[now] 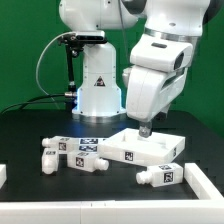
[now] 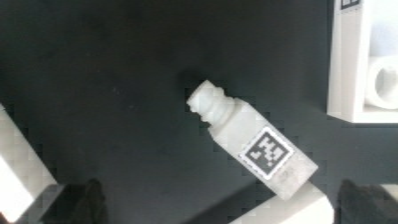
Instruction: Assemble one leg
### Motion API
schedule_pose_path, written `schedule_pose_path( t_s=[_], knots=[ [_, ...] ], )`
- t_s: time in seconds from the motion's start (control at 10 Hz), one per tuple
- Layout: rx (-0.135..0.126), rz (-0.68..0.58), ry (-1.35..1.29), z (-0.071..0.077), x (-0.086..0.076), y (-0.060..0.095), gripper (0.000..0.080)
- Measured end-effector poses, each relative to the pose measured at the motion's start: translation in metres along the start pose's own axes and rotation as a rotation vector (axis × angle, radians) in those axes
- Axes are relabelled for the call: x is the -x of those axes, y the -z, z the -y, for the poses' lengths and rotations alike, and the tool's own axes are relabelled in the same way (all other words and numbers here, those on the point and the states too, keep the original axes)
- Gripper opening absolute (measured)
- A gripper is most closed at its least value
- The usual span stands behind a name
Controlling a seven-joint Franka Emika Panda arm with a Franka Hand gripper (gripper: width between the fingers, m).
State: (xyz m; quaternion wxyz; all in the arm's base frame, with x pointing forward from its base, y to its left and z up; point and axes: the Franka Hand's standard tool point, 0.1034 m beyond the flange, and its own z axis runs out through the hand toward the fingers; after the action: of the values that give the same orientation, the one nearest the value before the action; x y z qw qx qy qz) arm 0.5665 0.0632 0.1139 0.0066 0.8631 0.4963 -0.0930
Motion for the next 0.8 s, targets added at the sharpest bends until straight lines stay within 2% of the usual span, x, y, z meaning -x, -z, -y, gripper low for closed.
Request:
schedule_pose_path(
  t_s=[0.8],
  knots=[
    [-0.001, -0.001, -0.001, 0.0002, -0.0001, -0.0004, 0.0649]
  ],
)
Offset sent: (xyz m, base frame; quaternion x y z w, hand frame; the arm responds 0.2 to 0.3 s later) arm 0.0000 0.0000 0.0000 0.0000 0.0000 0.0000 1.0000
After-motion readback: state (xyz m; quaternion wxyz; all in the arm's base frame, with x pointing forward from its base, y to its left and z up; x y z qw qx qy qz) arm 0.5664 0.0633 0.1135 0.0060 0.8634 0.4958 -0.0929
